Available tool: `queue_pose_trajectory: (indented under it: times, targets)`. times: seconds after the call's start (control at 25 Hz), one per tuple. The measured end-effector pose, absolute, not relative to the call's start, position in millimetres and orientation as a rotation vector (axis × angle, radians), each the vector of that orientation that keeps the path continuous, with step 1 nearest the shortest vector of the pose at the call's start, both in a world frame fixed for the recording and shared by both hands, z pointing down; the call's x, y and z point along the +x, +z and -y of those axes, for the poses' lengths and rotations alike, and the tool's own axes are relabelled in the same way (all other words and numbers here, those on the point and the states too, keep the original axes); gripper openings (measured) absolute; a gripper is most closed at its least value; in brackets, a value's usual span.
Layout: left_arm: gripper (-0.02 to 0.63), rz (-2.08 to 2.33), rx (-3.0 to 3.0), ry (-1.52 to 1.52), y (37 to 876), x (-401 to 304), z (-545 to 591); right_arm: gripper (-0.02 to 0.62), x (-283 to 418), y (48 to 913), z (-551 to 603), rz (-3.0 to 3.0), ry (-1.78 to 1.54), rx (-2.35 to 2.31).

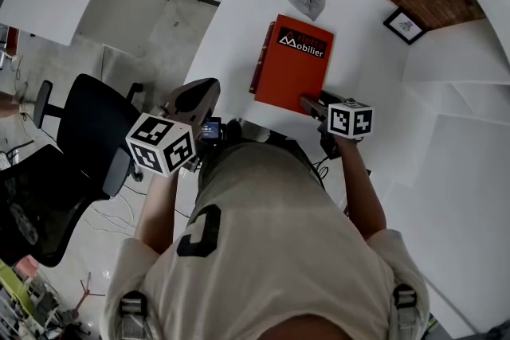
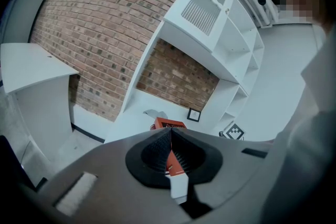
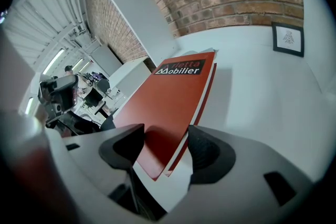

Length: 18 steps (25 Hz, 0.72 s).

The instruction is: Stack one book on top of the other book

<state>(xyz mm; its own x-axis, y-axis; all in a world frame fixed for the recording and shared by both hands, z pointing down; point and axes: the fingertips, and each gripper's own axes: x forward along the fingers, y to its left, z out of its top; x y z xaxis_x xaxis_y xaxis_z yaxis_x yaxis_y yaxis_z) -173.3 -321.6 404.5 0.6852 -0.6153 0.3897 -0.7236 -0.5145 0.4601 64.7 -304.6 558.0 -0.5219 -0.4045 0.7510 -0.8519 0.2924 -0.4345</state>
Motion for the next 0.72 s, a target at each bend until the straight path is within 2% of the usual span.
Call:
queue_pose_trajectory:
  times: [0.72]
  targets:
    - [0.005,1.029,2.283,0.24,407.6,-174.0,324.8,0.245,62.1,559.1,307.7,2.069,1.183,1.12]
